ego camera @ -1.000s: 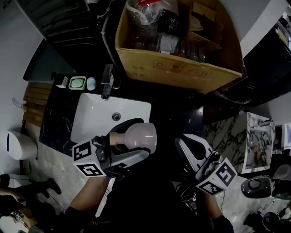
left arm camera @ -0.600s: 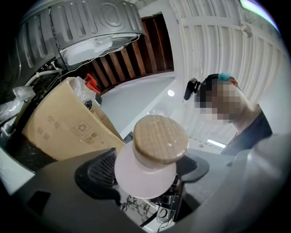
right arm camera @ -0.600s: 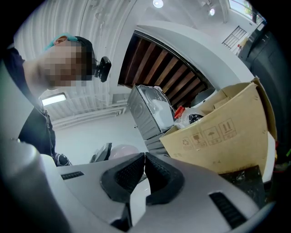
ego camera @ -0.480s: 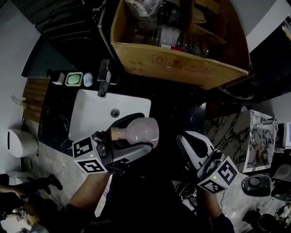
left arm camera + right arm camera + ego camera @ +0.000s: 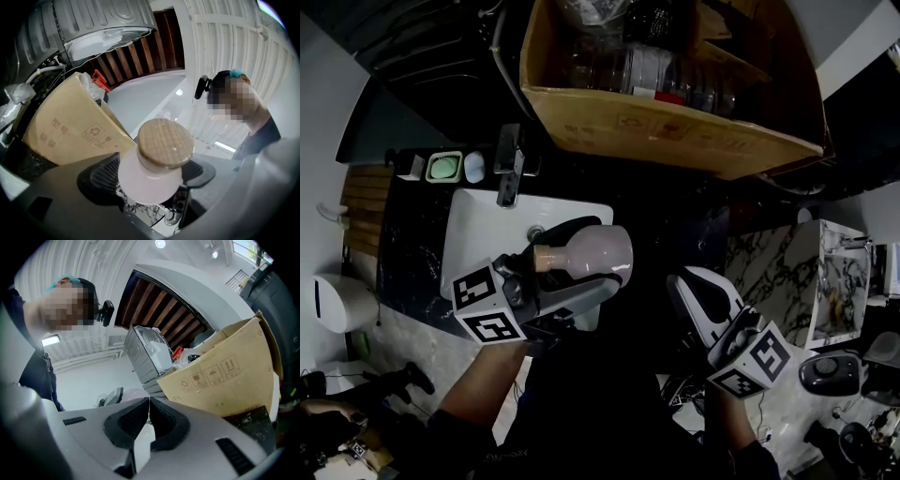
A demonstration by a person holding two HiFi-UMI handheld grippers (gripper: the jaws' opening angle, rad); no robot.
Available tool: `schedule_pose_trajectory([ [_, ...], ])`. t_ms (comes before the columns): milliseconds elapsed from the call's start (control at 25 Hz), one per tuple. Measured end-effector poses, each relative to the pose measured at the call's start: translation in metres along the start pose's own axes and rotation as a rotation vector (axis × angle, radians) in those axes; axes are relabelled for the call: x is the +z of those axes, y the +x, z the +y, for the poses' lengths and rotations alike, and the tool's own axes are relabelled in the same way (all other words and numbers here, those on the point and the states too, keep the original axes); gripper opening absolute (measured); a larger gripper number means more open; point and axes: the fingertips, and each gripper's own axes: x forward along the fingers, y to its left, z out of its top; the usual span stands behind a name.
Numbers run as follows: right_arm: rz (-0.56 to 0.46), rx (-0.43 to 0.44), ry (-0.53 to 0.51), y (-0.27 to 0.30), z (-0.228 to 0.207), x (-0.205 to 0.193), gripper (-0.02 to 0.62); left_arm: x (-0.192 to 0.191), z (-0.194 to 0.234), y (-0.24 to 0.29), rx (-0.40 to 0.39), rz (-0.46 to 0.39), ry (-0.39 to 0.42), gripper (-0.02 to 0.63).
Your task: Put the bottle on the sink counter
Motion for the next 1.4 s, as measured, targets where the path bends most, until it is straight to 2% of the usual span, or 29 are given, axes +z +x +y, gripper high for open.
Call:
schedule_pose_trajectory([
  [360, 0.033, -0.056, 0.000, 0.007, -0.026, -0.014, 0.026, -0.007, 0.039, 0.015, 0.022, 0.081, 0.012, 0.387],
  [600, 0.012, -0.059, 0.051, 0.020, -0.035, -0.014, 0.026, -0.020, 0.070, 0.029, 0.056, 0.148, 0.030, 0.387],
  [880, 0.045, -0.081, 0.068, 0.021, -0.056, -0.025, 0.026, -0.031, 0.105, 0.043, 0.100, 0.212, 0.054, 0.387],
  [1400, 0.097, -0.105, 0.076, 0.023, -0.085, -0.040, 0.027, -0.056, 0.171, 0.058, 0.182, 0.343, 0.154, 0.387],
])
